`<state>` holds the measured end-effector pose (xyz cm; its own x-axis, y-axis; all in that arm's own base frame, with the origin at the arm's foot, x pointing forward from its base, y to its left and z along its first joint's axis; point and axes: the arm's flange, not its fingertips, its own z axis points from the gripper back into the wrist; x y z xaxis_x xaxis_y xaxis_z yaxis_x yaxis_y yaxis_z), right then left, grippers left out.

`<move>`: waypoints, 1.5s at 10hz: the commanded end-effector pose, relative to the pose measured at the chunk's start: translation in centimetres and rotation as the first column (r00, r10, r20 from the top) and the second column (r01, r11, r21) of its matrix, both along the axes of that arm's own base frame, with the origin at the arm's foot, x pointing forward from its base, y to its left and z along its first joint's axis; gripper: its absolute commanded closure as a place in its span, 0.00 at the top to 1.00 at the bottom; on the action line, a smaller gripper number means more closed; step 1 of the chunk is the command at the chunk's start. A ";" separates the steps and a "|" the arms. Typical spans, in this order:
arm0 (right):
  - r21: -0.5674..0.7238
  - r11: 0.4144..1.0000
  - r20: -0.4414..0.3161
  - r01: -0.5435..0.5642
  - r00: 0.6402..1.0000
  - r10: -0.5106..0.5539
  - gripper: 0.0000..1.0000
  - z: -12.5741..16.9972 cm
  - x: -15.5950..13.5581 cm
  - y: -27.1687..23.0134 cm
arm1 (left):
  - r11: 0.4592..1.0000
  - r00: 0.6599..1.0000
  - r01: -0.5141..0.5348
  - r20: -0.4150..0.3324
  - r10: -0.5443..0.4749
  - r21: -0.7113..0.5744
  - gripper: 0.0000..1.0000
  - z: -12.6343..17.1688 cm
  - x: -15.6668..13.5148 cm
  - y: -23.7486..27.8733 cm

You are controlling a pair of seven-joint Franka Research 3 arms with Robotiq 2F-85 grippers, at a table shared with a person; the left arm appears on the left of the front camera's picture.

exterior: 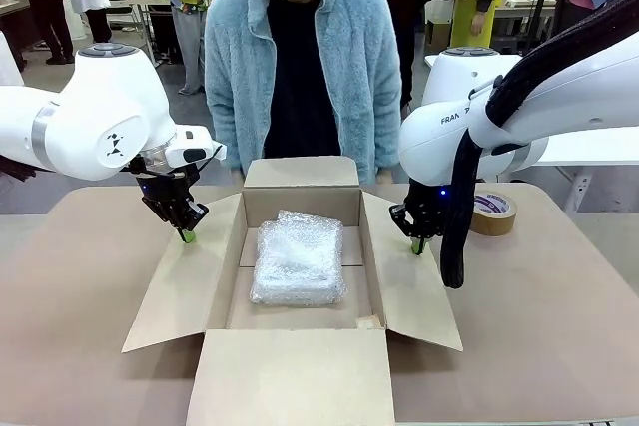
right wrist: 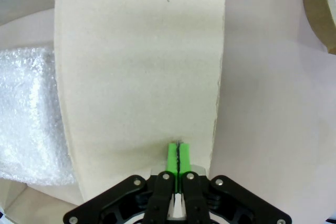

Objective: Wrap the clocks to prevent damage.
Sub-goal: Once the human has placed the objects inside and stepped back, release both hands from the side flaps of the Package Box.

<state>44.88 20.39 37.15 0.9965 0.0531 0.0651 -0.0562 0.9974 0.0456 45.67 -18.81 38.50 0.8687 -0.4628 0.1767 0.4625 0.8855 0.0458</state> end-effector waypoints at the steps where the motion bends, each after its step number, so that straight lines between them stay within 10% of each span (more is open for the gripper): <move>1: -0.011 1.000 -0.004 0.018 1.000 -0.018 0.01 -0.2 -0.2 0.1 | 1.000 1.000 -0.002 0.000 0.002 0.001 0.00 0.0 0.0 0.0; 11: 0.000 1.000 0.000 0.000 1.000 0.000 0.01 0.0 0.0 0.0 | 1.000 1.000 0.000 0.000 0.000 0.000 0.00 0.0 0.0 0.0; 15: -0.127 0.978 -0.037 -0.165 0.986 0.161 0.01 3.9 -1.0 -2.3 | 0.971 0.973 0.229 -0.028 -0.231 -0.067 0.00 4.6 -1.0 3.7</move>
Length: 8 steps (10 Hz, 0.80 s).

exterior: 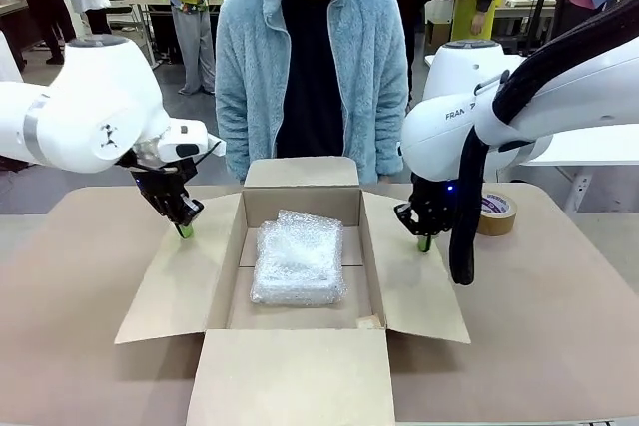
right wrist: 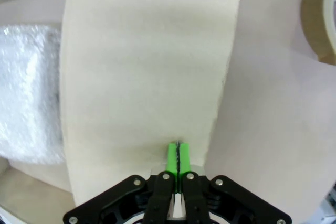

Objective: Wrap the clocks to prevent damage.
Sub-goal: Once the human has placed the objects inside and stepped back, release both hands from the side flaps of the Package Box.

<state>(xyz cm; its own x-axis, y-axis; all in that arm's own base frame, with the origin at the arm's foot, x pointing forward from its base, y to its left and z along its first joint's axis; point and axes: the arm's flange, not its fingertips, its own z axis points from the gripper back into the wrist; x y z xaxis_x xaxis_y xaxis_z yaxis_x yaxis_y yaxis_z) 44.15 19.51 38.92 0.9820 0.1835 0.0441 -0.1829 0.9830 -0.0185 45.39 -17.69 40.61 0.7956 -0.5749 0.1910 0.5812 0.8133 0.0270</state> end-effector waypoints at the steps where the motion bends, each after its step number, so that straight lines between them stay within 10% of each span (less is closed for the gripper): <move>1: -0.096 0.992 -0.020 -0.079 0.997 0.077 0.01 3.8 -0.7 -3.1 | 0.991 0.991 0.126 -0.044 -0.128 -0.050 0.00 3.8 -1.5 4.4; 8: -0.057 0.992 -0.059 -0.117 0.992 0.113 0.01 8.1 -1.5 -8.4 | 0.970 0.972 0.223 -0.053 -0.228 -0.092 0.00 6.5 -2.7 8.2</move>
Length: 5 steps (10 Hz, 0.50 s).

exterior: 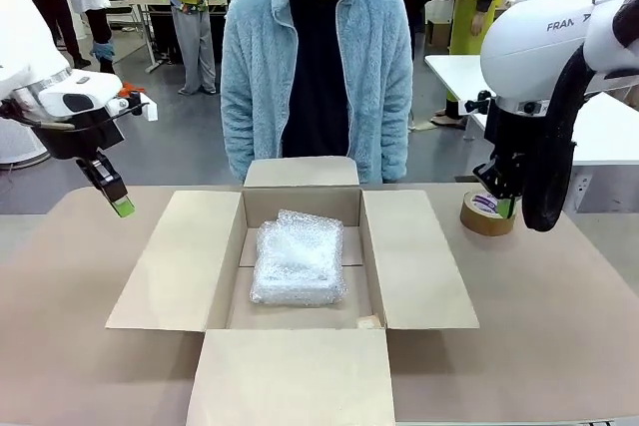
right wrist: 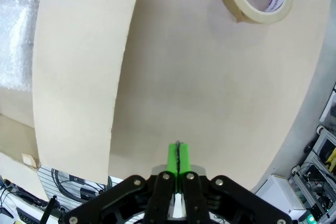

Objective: Wrap the clocks to prevent damage.
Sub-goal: Once the human has placed the objects inside and stepped back, release both hands from the side flaps of the Package Box.

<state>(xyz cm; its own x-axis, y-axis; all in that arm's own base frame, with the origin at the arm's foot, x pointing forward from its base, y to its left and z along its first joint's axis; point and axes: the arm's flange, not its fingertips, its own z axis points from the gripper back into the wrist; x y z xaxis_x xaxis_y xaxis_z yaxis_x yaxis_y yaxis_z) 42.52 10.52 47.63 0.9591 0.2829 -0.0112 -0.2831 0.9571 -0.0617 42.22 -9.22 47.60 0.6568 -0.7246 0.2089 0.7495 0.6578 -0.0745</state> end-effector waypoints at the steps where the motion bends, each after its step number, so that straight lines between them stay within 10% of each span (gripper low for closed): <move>1: 0.003 1.000 0.006 0.006 1.000 -0.006 0.01 0.3 0.0 -0.3 | 1.000 1.000 -0.001 -0.009 0.001 0.004 0.00 -0.5 0.5 -0.3; 2: 0.077 0.965 -0.114 -0.252 0.959 0.259 0.01 0.9 -0.3 -0.1 | 1.000 1.000 0.000 0.000 0.000 0.000 0.00 0.0 0.0 0.0; 3: 0.138 0.899 -0.153 -0.415 0.888 0.434 0.01 2.0 -0.7 -0.6 | 0.975 0.972 0.211 -0.096 -0.217 -0.065 0.00 1.0 -0.2 1.0; 5: 0.231 0.660 -0.185 -0.715 0.634 0.751 0.01 3.9 -2.3 -2.5 | 0.884 0.873 0.436 -0.161 -0.461 -0.168 0.00 2.8 -0.9 2.9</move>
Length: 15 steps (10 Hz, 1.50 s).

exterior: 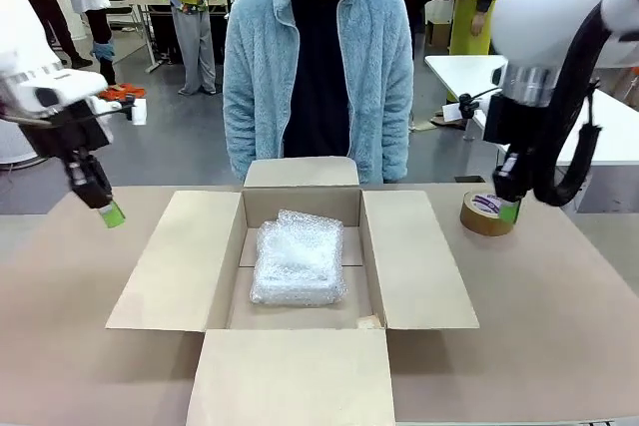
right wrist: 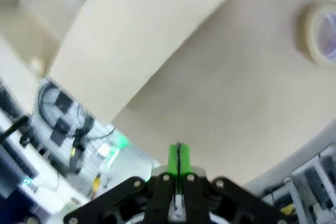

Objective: Wrap the clocks to prevent damage.
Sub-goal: Once the human has placed the objects inside and stepped back, release both hands from the side flaps of the Package Box.

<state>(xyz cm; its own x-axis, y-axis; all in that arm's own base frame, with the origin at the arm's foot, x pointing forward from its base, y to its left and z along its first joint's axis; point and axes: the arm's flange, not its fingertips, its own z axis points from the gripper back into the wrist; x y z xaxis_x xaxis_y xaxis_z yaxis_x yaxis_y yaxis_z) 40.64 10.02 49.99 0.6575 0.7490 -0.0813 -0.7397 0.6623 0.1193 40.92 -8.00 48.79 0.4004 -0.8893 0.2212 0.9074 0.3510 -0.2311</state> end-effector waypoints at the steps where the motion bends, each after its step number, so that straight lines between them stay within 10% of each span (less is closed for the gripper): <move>1: 0.040 0.929 -0.096 -0.368 0.924 0.371 0.01 1.9 -0.7 -2.7 | 0.986 0.985 0.162 -0.062 -0.164 -0.030 0.00 2.1 0.0 1.9; 3: 0.033 0.987 -0.034 -0.158 0.987 0.159 0.01 1.0 -0.8 -1.1 | 1.000 0.994 0.007 0.105 -0.007 0.004 0.00 2.9 -0.6 0.0; 5: 0.033 0.987 -0.034 -0.158 0.987 0.159 0.01 1.0 -0.8 -1.1 | 0.985 0.985 0.167 -0.042 -0.169 -0.047 0.00 1.9 -0.9 1.4; 9: 0.162 0.878 -0.063 -0.451 0.883 0.466 0.01 2.2 -2.1 -2.8 | 0.996 0.992 0.072 0.102 -0.077 0.054 0.00 2.9 -0.2 2.6; 12: 0.246 0.800 -0.031 -0.547 0.821 0.571 0.01 2.2 -2.7 -4.7 | 0.972 0.967 0.233 0.101 -0.236 0.044 0.00 2.7 -0.2 5.4; 13: 0.278 0.795 -0.020 -0.538 0.825 0.565 0.01 2.2 -2.5 -5.1 | 0.945 0.940 0.327 0.099 -0.327 0.009 0.00 3.0 -0.4 6.3; 15: 0.186 0.830 -0.039 -0.525 0.841 0.540 0.01 2.4 -2.3 -3.8 | 0.985 0.981 0.159 0.101 -0.165 0.067 0.00 3.0 0.4 4.3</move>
